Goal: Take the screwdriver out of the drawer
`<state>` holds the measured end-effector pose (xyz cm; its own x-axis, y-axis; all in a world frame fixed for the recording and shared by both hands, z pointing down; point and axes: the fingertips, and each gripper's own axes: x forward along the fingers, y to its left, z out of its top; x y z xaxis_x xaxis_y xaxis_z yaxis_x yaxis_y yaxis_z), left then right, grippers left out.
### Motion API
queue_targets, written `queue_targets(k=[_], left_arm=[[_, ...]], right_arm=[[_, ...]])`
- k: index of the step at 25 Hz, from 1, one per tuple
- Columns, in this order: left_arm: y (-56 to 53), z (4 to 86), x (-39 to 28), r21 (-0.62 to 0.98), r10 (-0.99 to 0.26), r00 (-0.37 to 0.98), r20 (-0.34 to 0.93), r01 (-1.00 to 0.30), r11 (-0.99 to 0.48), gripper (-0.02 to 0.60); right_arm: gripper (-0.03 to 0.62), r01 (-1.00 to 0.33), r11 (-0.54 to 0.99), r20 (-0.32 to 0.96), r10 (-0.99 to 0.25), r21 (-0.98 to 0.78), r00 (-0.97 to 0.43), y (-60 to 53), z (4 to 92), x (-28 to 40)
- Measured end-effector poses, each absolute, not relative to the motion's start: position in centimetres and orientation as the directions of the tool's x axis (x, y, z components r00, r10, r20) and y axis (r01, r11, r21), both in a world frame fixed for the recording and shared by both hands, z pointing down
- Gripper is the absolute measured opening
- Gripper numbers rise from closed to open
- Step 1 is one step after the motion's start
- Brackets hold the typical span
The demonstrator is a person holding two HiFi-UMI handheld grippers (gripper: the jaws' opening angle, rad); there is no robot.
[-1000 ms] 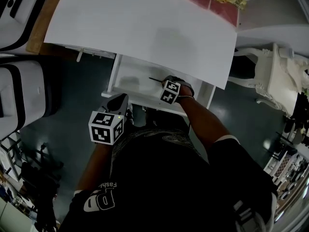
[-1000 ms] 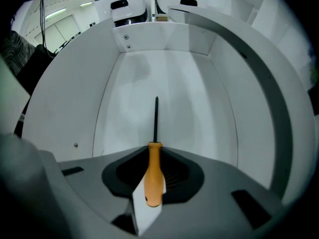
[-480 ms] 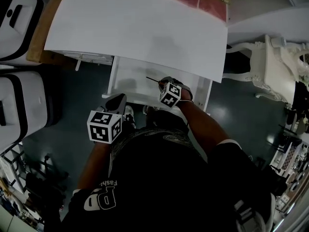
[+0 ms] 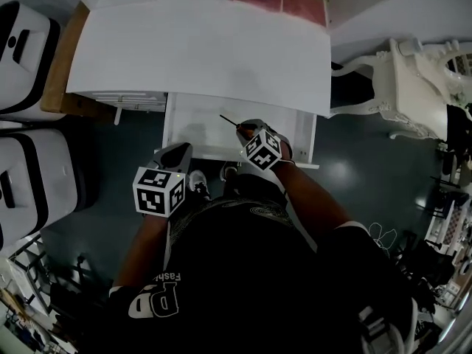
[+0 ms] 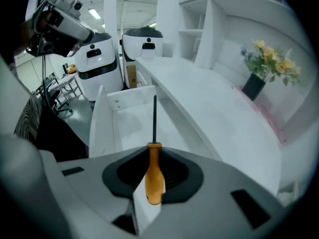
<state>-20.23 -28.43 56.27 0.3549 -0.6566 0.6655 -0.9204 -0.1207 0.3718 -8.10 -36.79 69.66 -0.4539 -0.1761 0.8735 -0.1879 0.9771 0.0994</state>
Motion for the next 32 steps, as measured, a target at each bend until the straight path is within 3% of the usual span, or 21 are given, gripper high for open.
queue_targets(k=[8, 13, 18, 23, 32], left_arm=[[-29.2, 53.3, -18.6, 0.374, -0.682, 0.401, 0.612, -0.906, -0.197, 0.014], [-30.0, 51.2, -17.5, 0.368, -0.695, 0.43, 0.576, -0.896, -0.25, 0.014], [-30.0, 48.8, -16.6, 0.356, -0.712, 0.456, 0.533, -0.885, -0.3, 0.014], [-29.3, 46.6, -15.6, 0.358, -0.723, 0.495, 0.481, -0.864, -0.354, 0.014], [-26.9, 44.6, -14.9, 0.346, -0.719, 0.543, 0.433, -0.837, -0.423, 0.014]], right_arm=[[0.075, -0.501, 0.846, 0.71, -0.24, -0.182, -0.662, -37.2, 62.9, -7.2], [0.075, -0.585, 0.703, 0.577, -0.301, -0.404, -0.76, -37.8, 58.8, -5.7], [0.075, -0.585, 0.597, 0.448, -0.381, -0.549, -0.809, -37.4, 54.8, -4.6], [0.075, -0.504, 0.484, 0.296, -0.445, -0.715, -0.846, -36.0, 50.9, -4.2], [0.075, -0.374, 0.43, 0.135, -0.492, -0.822, -0.86, -32.8, 46.3, -4.3]])
